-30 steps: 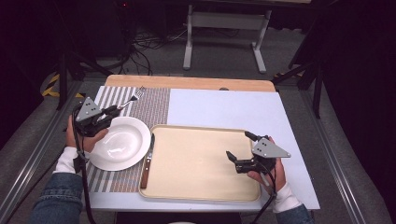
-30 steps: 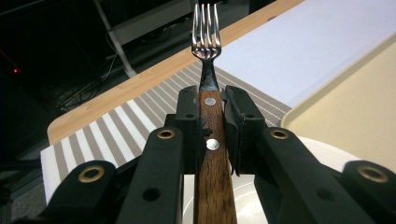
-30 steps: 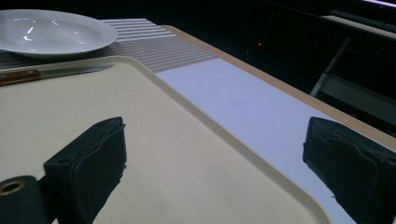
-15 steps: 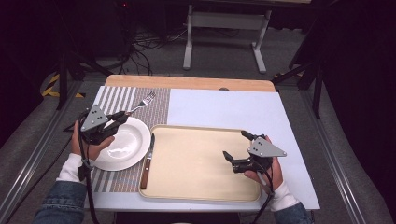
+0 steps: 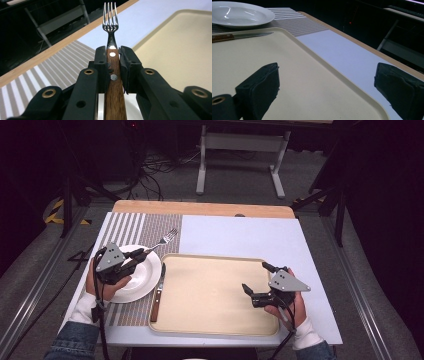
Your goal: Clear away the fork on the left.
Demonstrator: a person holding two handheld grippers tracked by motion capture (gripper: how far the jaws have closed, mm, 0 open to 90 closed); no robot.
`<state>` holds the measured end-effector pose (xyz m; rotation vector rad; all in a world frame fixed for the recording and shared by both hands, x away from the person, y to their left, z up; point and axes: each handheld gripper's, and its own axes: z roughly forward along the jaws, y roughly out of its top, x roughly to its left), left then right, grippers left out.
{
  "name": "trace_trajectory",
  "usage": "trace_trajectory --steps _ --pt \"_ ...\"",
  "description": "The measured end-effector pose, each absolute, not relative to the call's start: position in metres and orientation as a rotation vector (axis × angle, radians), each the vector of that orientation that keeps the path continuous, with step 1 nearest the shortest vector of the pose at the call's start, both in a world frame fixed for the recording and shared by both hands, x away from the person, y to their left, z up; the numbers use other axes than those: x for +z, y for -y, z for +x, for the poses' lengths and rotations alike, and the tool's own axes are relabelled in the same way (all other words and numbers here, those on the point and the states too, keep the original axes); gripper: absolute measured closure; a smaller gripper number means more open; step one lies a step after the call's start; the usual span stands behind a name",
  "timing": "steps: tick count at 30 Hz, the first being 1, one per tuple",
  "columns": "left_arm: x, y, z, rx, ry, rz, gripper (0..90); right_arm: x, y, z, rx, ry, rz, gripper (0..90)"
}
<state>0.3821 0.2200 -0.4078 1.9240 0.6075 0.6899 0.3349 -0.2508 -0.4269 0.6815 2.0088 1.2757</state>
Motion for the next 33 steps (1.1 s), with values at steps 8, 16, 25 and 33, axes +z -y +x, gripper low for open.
trace_trajectory --steps 8,16,25,33 --pt "-0.408 -0.206 0.372 0.669 -0.557 1.948 76.8 -0.428 0.251 0.335 1.276 -2.014 0.681 7.1" --pt "-0.412 -0.196 0.364 0.641 -0.531 1.972 76.9 -0.427 0.251 0.336 1.274 -2.012 0.67 7.1" --pt "-0.415 -0.181 0.354 0.613 -0.479 2.002 76.8 -0.424 0.25 0.334 1.268 -2.001 0.659 7.1" --pt "-0.418 -0.171 0.346 0.592 -0.445 2.027 76.8 -0.424 0.248 0.337 1.268 -2.007 0.644 7.1"
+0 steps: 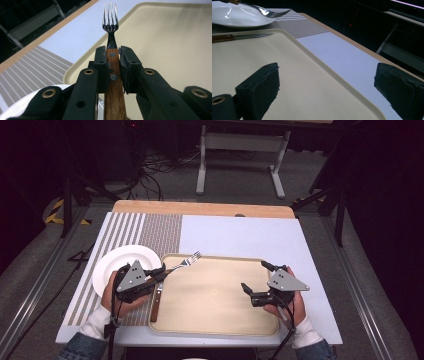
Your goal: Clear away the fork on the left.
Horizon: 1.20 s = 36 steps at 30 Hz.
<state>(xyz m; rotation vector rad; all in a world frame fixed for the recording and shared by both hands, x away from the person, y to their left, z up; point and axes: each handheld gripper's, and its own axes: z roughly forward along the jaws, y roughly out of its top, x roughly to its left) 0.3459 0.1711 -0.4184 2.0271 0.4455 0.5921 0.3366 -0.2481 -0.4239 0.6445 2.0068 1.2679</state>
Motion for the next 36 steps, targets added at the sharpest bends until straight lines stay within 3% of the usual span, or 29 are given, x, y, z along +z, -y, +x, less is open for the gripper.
trace_trajectory --steps 36 --pt "-0.437 -0.127 0.327 0.491 -0.378 2.166 76.8 -0.424 0.251 0.333 1.247 -2.011 0.647 7.1"
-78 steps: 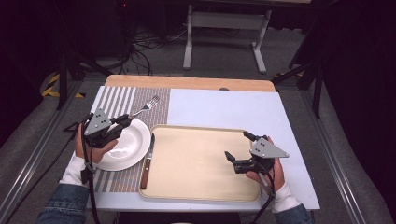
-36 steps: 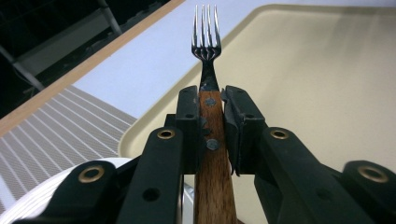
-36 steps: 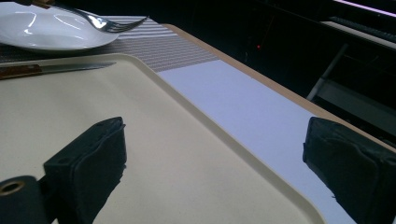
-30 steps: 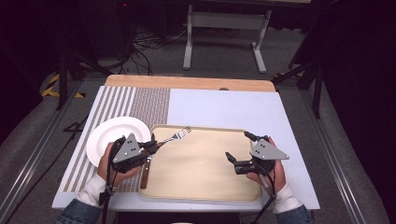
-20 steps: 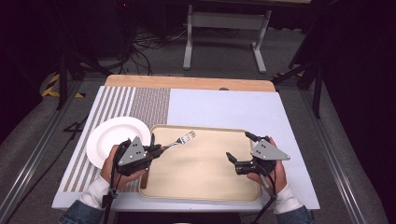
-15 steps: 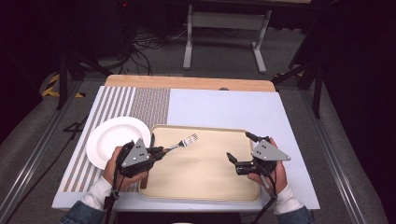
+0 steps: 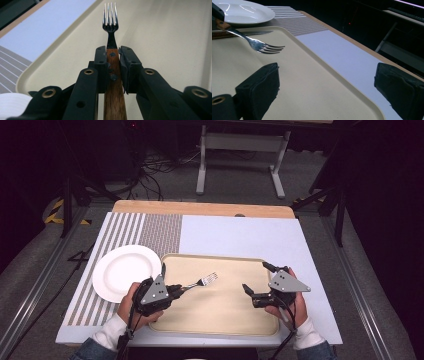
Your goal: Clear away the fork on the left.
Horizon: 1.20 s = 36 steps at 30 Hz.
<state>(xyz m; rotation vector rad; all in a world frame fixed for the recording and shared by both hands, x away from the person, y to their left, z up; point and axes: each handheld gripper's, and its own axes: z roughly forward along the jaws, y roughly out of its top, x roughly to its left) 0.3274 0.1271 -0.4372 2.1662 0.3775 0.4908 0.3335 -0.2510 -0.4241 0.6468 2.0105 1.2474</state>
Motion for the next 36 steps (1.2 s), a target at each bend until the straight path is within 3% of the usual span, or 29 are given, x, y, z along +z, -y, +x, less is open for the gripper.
trace_trajectory --steps 36 --pt "-0.459 -0.104 0.305 0.348 -0.502 2.186 75.3 -0.425 0.25 0.333 1.24 -2.026 0.632 7.1"
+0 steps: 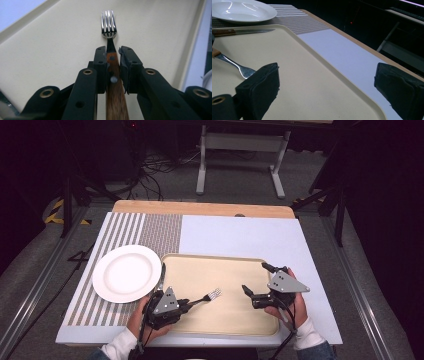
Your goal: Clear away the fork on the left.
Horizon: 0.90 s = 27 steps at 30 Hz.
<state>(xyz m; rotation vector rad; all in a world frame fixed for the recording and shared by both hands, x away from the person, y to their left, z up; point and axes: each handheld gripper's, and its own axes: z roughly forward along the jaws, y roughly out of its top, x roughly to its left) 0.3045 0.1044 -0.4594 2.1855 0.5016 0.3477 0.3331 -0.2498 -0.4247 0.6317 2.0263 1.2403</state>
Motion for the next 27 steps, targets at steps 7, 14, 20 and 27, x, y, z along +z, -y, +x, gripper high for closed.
trace_trajectory --steps 7,14,20,27 --pt "-0.45 -0.113 0.304 0.336 -0.482 2.138 73.5 -0.424 0.25 0.333 1.241 -2.021 0.631 7.1" --pt "-0.448 -0.116 0.314 0.313 -0.36 2.165 89.4 -0.424 0.25 0.333 1.236 -2.023 0.634 7.1" --pt "-0.451 -0.099 0.321 0.316 -0.214 2.245 89.6 -0.425 0.249 0.333 1.229 -2.03 0.631 7.1" --pt "-0.454 -0.079 0.329 0.271 -0.123 2.286 89.7 -0.426 0.249 0.333 1.227 -2.038 0.633 7.1"
